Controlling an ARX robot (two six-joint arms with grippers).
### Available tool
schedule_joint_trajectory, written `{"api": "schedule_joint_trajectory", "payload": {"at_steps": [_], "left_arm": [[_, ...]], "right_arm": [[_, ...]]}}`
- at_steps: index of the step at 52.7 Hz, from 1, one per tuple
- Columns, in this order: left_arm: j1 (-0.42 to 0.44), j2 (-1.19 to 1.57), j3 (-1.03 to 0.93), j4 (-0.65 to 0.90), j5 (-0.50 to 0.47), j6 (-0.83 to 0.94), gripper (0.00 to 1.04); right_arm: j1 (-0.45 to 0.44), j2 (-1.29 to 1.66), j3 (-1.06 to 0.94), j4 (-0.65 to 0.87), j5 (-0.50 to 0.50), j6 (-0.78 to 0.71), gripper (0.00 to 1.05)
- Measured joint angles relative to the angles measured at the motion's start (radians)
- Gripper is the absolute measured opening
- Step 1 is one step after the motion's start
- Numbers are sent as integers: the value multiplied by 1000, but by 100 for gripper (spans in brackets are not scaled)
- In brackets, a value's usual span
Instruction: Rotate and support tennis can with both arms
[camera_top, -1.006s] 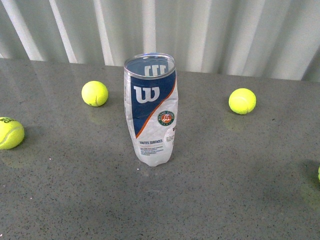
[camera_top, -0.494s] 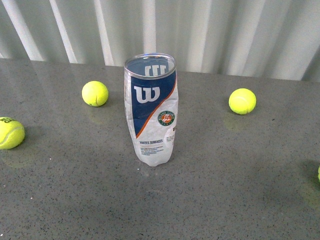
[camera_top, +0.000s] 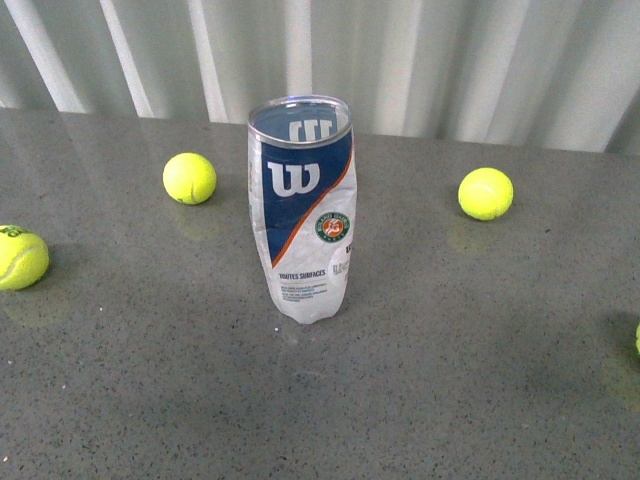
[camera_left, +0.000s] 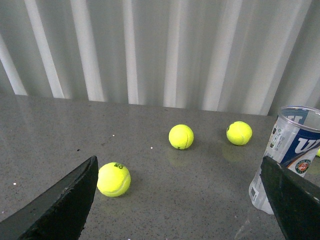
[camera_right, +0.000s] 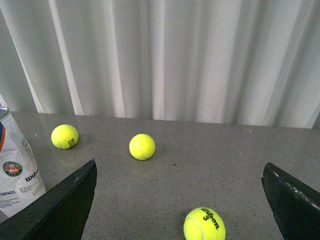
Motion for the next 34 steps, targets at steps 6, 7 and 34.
{"api": "schedule_joint_trajectory", "payload": {"at_steps": [6,7,34], "left_arm": [[0,0,0,0,0,0,98],[0,0,0,0,0,0,98],[0,0,0,0,0,0,98]], "right_arm": [[0,0,0,0,0,0,98],[0,0,0,0,0,0,98],[0,0,0,0,0,0,98]]}}
